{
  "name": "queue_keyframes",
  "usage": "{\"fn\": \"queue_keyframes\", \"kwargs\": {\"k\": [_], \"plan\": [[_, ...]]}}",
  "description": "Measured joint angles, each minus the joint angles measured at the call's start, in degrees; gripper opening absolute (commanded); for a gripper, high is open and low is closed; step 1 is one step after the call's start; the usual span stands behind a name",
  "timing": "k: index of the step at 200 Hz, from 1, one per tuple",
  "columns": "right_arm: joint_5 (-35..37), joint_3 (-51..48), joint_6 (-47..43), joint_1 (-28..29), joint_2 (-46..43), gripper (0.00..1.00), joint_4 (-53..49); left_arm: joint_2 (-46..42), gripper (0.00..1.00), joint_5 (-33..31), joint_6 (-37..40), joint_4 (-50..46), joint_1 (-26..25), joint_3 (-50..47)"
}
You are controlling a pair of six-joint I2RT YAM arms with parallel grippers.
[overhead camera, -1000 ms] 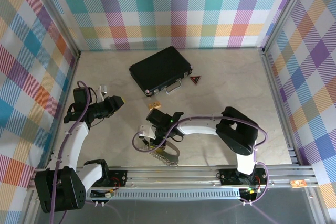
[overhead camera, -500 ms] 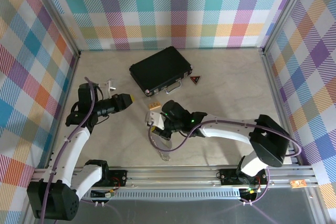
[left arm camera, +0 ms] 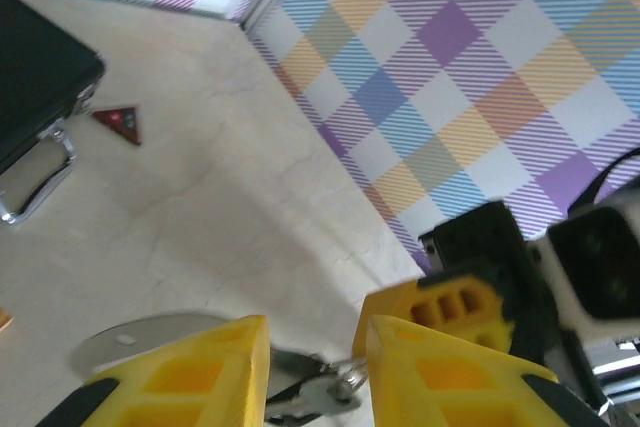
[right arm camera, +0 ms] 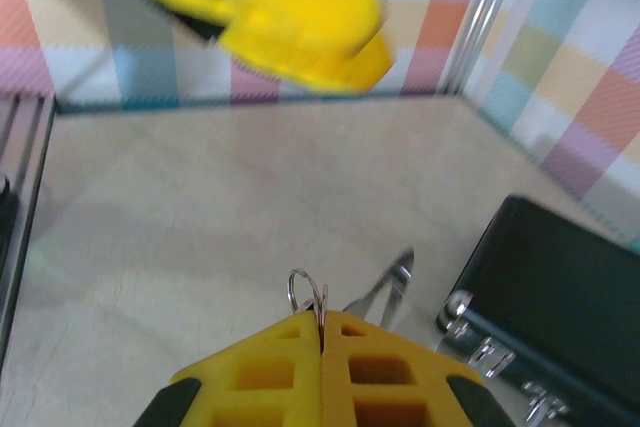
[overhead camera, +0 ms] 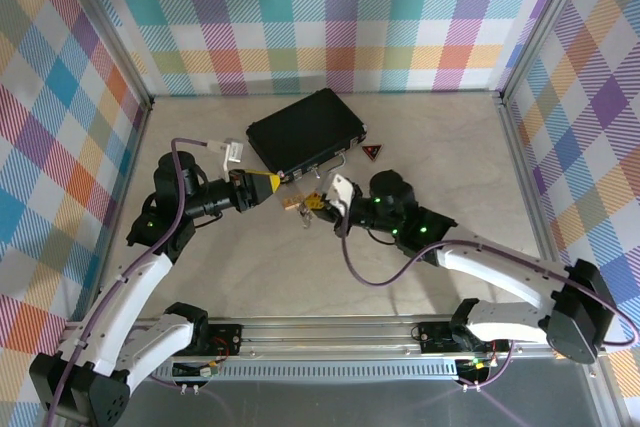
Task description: Put the keys on the keyring
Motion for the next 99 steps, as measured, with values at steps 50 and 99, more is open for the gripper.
{"fn": "queue_keyframes", "kwargs": {"k": [50, 99], "plan": [[-10.03, -0.46, 6.97, -6.32, -5.75, 0.0, 5.57, -0.9, 0.32, 2.25, -0.52, 4.31, -4.24, 1.14], [-20.52, -1.86, 17.73, -10.99, -8.83, 0.0, 12.87, -2.82, 0.32, 4.24, 1.9, 5.25, -7.74, 3.58]]}}
